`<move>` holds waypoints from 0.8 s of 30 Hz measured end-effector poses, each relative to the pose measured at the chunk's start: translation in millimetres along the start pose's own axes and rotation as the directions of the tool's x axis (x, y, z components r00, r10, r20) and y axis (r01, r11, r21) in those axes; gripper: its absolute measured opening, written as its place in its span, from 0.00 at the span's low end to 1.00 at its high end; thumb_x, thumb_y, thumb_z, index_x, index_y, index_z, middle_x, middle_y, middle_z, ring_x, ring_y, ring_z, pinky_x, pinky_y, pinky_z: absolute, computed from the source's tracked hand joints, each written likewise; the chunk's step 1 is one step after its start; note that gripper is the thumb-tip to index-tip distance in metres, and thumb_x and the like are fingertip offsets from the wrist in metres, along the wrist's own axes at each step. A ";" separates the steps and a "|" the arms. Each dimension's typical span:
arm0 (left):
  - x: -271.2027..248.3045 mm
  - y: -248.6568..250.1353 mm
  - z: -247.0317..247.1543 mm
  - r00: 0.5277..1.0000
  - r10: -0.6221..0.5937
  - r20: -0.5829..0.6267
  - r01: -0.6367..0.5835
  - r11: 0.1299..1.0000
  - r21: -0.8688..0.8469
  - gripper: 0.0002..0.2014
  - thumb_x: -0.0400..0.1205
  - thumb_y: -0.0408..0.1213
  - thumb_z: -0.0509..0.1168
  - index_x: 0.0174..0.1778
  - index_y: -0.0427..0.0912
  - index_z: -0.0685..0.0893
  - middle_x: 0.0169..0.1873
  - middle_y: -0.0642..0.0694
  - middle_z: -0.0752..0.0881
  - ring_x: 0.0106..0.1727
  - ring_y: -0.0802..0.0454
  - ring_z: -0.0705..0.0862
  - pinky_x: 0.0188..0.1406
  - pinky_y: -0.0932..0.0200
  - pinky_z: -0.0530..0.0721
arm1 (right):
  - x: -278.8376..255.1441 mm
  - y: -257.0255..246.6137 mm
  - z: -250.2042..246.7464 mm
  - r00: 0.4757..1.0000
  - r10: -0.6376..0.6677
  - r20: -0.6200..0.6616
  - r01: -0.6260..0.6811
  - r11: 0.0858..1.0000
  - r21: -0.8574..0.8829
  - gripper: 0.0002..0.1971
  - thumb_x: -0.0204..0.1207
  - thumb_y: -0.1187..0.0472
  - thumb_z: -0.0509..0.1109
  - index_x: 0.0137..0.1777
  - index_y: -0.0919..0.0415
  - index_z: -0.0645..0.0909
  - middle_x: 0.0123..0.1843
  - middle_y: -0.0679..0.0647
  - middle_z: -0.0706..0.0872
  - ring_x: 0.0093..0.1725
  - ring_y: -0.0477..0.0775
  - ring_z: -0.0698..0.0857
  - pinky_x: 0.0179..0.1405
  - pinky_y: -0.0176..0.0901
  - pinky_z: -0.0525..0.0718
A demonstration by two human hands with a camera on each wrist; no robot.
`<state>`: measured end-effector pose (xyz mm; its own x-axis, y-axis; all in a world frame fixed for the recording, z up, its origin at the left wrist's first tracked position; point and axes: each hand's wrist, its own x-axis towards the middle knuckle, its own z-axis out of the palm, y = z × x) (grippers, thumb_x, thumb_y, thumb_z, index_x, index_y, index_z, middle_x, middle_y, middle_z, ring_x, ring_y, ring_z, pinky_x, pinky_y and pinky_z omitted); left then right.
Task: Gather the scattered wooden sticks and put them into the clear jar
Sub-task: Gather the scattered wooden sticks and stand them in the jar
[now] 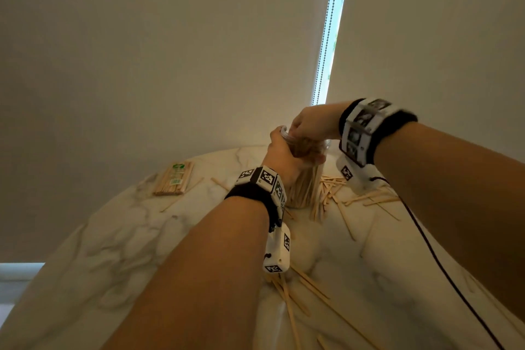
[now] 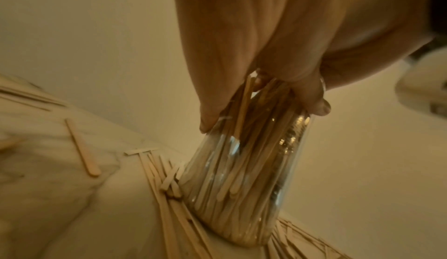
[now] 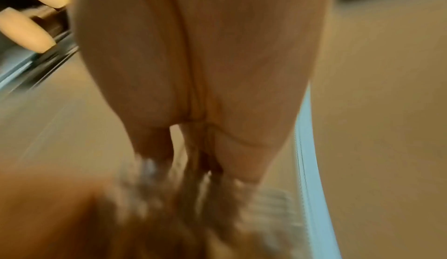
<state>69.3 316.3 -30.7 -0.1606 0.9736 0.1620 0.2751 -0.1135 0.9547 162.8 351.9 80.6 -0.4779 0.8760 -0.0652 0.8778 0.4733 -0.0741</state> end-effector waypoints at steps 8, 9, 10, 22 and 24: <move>4.5 -6.7 0.9 1.000 0.003 0.002 -0.003 1.000 -0.013 0.57 0.64 0.51 0.84 0.82 0.59 0.52 0.68 0.46 0.80 0.66 0.44 0.81 0.67 0.40 0.81 | 2.7 7.6 -5.0 0.996 -0.079 -0.051 0.079 0.997 0.000 0.08 0.79 0.57 0.73 0.55 0.46 0.90 0.55 0.47 0.89 0.54 0.50 0.85 0.54 0.44 0.83; 4.5 -6.5 0.8 1.000 0.002 0.003 -0.002 1.000 -0.013 0.57 0.65 0.50 0.83 0.82 0.58 0.52 0.69 0.46 0.80 0.67 0.44 0.81 0.68 0.40 0.81 | 3.0 8.0 -7.5 0.994 -0.079 -0.072 0.082 0.996 0.035 0.06 0.79 0.56 0.73 0.53 0.48 0.90 0.52 0.48 0.90 0.50 0.48 0.86 0.48 0.40 0.82; 5.4 -7.2 1.0 1.000 0.006 0.005 -0.006 1.000 -0.022 0.57 0.65 0.50 0.84 0.82 0.58 0.52 0.69 0.46 0.80 0.67 0.45 0.81 0.69 0.41 0.80 | 2.8 9.5 -10.2 0.995 -0.066 -0.068 0.072 0.993 0.090 0.05 0.78 0.56 0.74 0.51 0.49 0.90 0.50 0.48 0.91 0.47 0.46 0.86 0.43 0.37 0.81; -0.9 1.6 -0.1 1.000 -0.002 -0.027 0.002 1.000 0.005 0.60 0.63 0.54 0.84 0.84 0.50 0.53 0.72 0.46 0.78 0.70 0.46 0.79 0.70 0.48 0.79 | -50.6 19.1 -1.6 0.868 0.060 -0.492 0.141 0.922 0.361 0.10 0.82 0.53 0.70 0.46 0.56 0.88 0.37 0.47 0.89 0.37 0.43 0.86 0.38 0.37 0.80; -3.0 3.6 1.0 0.998 -0.043 -0.034 0.046 0.997 0.067 0.60 0.55 0.65 0.83 0.79 0.47 0.63 0.66 0.49 0.83 0.64 0.49 0.83 0.65 0.47 0.84 | -81.5 16.9 9.8 0.873 0.064 -0.484 0.142 0.915 0.377 0.11 0.81 0.52 0.69 0.43 0.57 0.87 0.37 0.49 0.88 0.36 0.46 0.84 0.36 0.39 0.78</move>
<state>71.7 313.2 -28.0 -0.2044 0.9704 0.1288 0.3300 -0.0556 0.9423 216.3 287.6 74.9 -0.3444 0.8397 0.4199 0.7229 0.5225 -0.4520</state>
